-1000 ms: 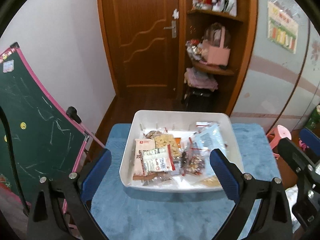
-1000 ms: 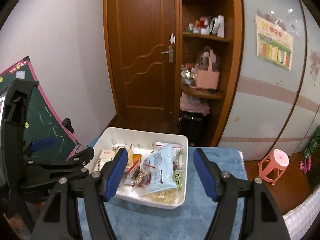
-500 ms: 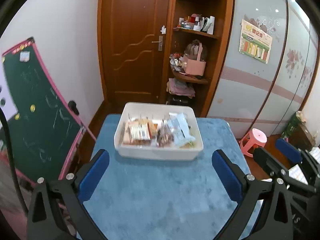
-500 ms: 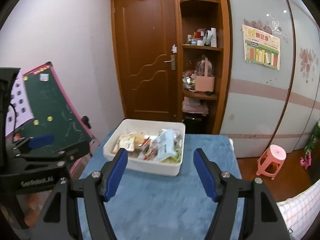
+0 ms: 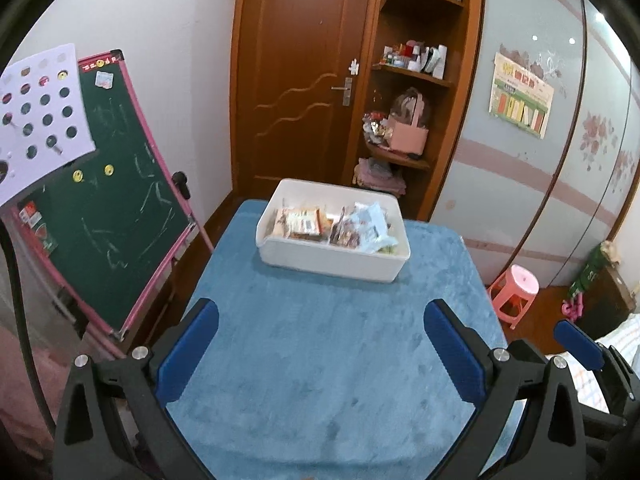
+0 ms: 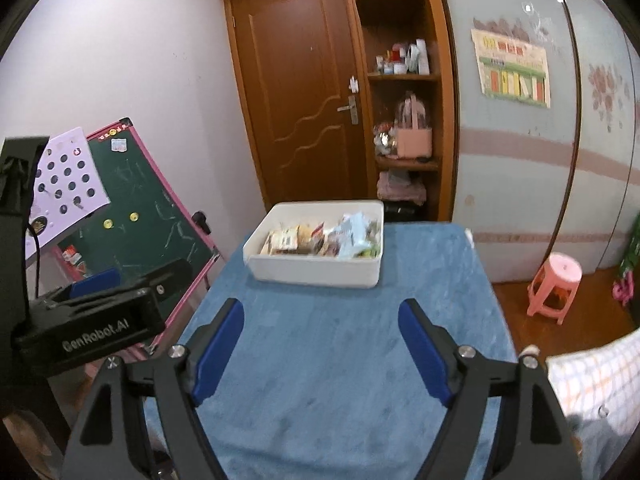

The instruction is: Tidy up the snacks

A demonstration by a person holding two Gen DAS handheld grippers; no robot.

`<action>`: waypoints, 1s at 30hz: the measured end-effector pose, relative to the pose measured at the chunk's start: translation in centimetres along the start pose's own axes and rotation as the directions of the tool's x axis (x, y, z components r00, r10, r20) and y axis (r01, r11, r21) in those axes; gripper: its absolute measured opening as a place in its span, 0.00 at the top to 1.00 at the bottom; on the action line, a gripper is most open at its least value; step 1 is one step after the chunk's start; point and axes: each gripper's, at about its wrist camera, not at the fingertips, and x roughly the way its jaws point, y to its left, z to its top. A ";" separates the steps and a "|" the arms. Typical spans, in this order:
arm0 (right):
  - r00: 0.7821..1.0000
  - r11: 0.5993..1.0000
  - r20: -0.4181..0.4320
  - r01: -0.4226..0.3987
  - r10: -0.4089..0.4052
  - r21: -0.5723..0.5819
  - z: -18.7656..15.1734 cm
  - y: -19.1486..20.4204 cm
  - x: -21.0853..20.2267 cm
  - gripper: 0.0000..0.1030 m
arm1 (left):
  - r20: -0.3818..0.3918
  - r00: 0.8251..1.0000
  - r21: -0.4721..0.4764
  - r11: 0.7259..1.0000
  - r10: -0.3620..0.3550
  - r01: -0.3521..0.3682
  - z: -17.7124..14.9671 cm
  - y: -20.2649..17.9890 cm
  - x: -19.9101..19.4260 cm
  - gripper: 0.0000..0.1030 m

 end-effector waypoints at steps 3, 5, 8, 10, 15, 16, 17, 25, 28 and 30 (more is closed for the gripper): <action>0.997 0.999 -0.059 -0.047 0.049 0.027 -1.3 0.1 -0.6 0.22 | -0.034 0.999 0.017 1.000 0.000 0.001 -1.7 0.2 -0.8 0.01; 0.996 0.999 -0.076 -0.040 0.041 0.010 -2.0 0.3 -1.0 0.22 | -0.044 0.999 0.012 1.000 -0.003 0.004 -2.8 0.5 -1.3 0.01; 0.997 1.000 -0.076 -0.017 0.017 0.003 -2.9 0.3 -1.6 0.22 | -0.065 0.998 0.022 1.000 0.004 -0.002 -4.5 0.7 -1.9 0.01; 0.997 1.000 -0.079 -0.010 0.010 0.006 -3.5 0.2 -1.9 0.22 | -0.080 0.996 0.040 0.999 0.026 -0.023 -5.2 0.7 -1.9 0.01; 0.997 0.999 -0.079 0.023 -0.021 0.023 -4.4 -0.2 -2.2 0.22 | -0.132 0.991 0.032 0.999 0.031 -0.027 -6.1 0.9 -1.3 0.01; 0.996 0.999 -0.083 0.030 -0.028 0.020 -4.4 -0.2 -2.1 0.22 | -0.139 0.990 0.030 0.999 0.030 -0.027 -6.1 0.9 -1.2 0.01; 0.996 0.999 -0.083 0.038 -0.036 0.014 -4.5 -0.1 -2.0 0.22 | -0.144 0.989 0.029 0.999 0.030 -0.026 -6.2 0.9 -1.2 0.01; 0.994 0.999 -0.102 0.041 -0.041 -0.001 -5.3 0.0 -2.0 0.22 | -0.161 0.987 0.047 0.999 0.029 -0.021 -6.7 0.2 -0.8 0.01; 0.994 0.999 -0.100 0.040 -0.039 0.007 -5.3 -0.2 -2.0 0.22 | -0.172 0.985 0.046 0.999 0.025 -0.017 -6.7 0.1 -0.5 0.01; 0.994 0.999 -0.101 0.039 -0.038 0.008 -5.2 -0.3 -2.0 0.22 | -0.177 0.984 0.047 0.999 0.022 -0.013 -6.7 0.1 -0.4 0.01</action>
